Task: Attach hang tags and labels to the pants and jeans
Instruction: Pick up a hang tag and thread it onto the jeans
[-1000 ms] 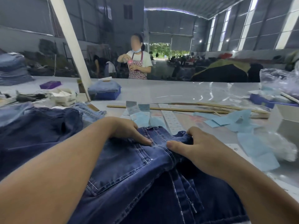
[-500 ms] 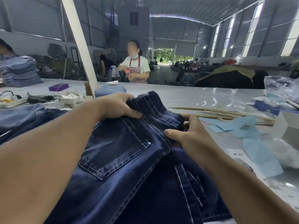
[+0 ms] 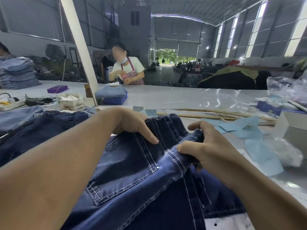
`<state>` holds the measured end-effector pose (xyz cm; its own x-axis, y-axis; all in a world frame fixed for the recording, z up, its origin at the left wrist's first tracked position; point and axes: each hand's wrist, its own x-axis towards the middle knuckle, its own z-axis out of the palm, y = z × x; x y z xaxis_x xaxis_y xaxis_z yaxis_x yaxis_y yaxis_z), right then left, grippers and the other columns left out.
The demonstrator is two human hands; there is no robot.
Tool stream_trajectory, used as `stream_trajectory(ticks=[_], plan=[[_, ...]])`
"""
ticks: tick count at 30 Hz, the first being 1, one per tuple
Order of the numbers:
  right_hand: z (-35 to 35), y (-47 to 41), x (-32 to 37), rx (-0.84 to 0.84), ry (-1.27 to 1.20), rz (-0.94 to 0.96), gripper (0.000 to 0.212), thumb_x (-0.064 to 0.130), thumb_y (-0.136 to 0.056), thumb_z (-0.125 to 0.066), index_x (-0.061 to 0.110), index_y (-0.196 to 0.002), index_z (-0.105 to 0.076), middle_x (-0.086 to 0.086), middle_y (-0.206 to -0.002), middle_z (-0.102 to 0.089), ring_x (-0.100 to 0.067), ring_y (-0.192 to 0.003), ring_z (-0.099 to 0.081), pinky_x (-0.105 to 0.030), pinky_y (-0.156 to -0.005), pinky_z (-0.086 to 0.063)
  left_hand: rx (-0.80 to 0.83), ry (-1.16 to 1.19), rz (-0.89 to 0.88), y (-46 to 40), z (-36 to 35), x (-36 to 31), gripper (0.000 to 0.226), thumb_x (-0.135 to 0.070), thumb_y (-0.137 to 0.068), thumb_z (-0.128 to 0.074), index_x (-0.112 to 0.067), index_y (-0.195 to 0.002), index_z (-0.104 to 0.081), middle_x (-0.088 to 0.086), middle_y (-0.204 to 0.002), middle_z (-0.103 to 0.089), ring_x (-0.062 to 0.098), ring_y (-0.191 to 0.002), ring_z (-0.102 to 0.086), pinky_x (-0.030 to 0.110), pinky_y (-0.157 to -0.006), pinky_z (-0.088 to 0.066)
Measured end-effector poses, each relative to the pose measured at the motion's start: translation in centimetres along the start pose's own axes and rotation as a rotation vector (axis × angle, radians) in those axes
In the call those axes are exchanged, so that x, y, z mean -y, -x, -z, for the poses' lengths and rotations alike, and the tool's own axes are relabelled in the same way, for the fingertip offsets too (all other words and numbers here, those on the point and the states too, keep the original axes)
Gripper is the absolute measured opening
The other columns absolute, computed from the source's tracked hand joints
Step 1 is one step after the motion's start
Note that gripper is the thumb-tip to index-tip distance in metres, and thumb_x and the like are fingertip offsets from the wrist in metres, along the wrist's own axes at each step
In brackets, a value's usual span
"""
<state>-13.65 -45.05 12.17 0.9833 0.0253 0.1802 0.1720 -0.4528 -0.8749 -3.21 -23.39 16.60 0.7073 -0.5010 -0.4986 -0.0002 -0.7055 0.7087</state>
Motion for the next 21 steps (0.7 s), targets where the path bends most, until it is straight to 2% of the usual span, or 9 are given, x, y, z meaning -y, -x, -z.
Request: stream_trajectory(ticks=[3, 5, 8, 10, 12, 13, 16, 19, 21], plan=[[0.8, 1.4, 0.1, 0.093, 0.211, -0.068, 0.055, 0.055, -0.063, -0.065, 0.038, -0.112, -0.047, 0.011, -0.095, -0.062, -0.011, -0.085, -0.064, -0.04, -0.079, -0.058, 0.01, -0.089, 0.048, -1.3, -1.1, -0.4, 0.05, -0.017, -0.071, -0.085, -0.018, -0.117, -0.064, 0.013, -0.111, -0.073, 0.035, -0.103, -0.069, 0.056, -0.095, -0.051], [1.0, 2.3, 0.2, 0.134, 0.275, -0.074, 0.054, 0.058, -0.069, -0.065, 0.038, -0.115, -0.042, 0.013, -0.099, -0.061, -0.01, -0.089, -0.063, -0.04, -0.084, -0.056, -0.022, -0.127, 0.046, -1.7, -1.5, -0.4, 0.055, -0.017, -0.068, -0.088, -0.019, -0.117, -0.063, 0.011, -0.109, -0.074, 0.034, -0.102, -0.07, 0.054, -0.094, -0.053], [1.0, 3.1, 0.4, 0.188, 0.289, -0.064, 0.06, 0.055, -0.068, -0.069, 0.043, -0.117, -0.035, 0.018, -0.101, -0.058, -0.006, -0.09, -0.062, -0.036, -0.083, -0.056, -0.055, -0.175, 0.048, -1.7, -1.8, -0.4, 0.057, -0.02, -0.067, -0.089, -0.021, -0.117, -0.063, 0.007, -0.108, -0.074, 0.031, -0.101, -0.071, 0.051, -0.093, -0.054], [1.2, 3.4, 0.7, 0.25, 0.254, -0.096, 0.079, 0.054, -0.058, -0.075, 0.052, -0.121, -0.029, 0.023, -0.097, -0.056, -0.003, -0.087, -0.062, -0.026, -0.078, -0.055, -0.104, -0.264, 0.054, -1.6, -2.0, -0.4, 0.065, -0.026, -0.065, -0.09, -0.021, -0.122, -0.059, 0.004, -0.115, -0.071, 0.029, -0.107, -0.067, 0.05, -0.098, -0.051], [1.4, 3.6, 0.6, 0.342, 0.235, -0.104, 0.1, 0.039, -0.059, -0.083, 0.056, -0.136, -0.021, 0.025, -0.102, -0.056, 0.0, -0.083, -0.065, -0.014, -0.066, -0.052, -0.187, -0.383, 0.067, -1.8, -2.1, -0.5, 0.073, -0.033, -0.064, -0.09, -0.021, -0.126, -0.053, -0.002, -0.123, -0.063, 0.025, -0.114, -0.059, 0.046, -0.105, -0.046], [1.4, 3.6, 0.5, 0.377, 0.241, -0.099, 0.109, 0.031, -0.062, -0.085, 0.054, -0.142, -0.015, 0.021, -0.111, -0.056, 0.0, -0.085, -0.066, -0.015, -0.065, -0.054, -0.218, -0.413, 0.069, -1.9, -2.1, -0.5, 0.071, -0.035, -0.065, -0.09, -0.024, -0.124, -0.051, -0.005, -0.123, -0.06, 0.024, -0.116, -0.057, 0.044, -0.106, -0.044], [1.1, 3.7, 0.3, 0.367, 0.239, -0.053, 0.115, 0.016, -0.063, -0.082, 0.059, -0.144, -0.012, 0.002, -0.128, -0.054, -0.021, -0.094, -0.07, -0.038, -0.082, -0.058, -0.222, -0.362, 0.048, -1.9, -2.0, -0.1, 0.056, -0.026, -0.071, -0.087, -0.023, -0.116, -0.054, -0.001, -0.123, -0.064, 0.025, -0.112, -0.062, 0.045, -0.101, -0.049], [0.6, 2.8, 0.1, 0.311, 0.074, 0.028, 0.111, -0.004, -0.069, -0.075, 0.058, -0.142, -0.019, -0.013, -0.111, -0.063, -0.032, -0.082, -0.071, -0.046, -0.07, -0.058, -0.189, -0.202, -0.04, -1.2, -0.9, 0.3, 0.043, -0.009, -0.077, -0.08, -0.014, -0.115, -0.061, 0.008, -0.111, -0.073, 0.03, -0.101, -0.07, 0.05, -0.092, -0.055], [0.3, 2.0, 0.2, 0.238, 0.005, 0.111, 0.11, -0.01, -0.071, -0.071, 0.06, -0.139, -0.02, -0.011, -0.098, -0.065, -0.035, -0.077, -0.07, -0.046, -0.064, -0.058, -0.194, -0.089, -0.114, -0.3, 0.5, 0.5, 0.039, -0.001, -0.08, -0.074, -0.012, -0.115, -0.062, 0.012, -0.106, -0.074, 0.032, -0.098, -0.071, 0.05, -0.089, -0.056]])
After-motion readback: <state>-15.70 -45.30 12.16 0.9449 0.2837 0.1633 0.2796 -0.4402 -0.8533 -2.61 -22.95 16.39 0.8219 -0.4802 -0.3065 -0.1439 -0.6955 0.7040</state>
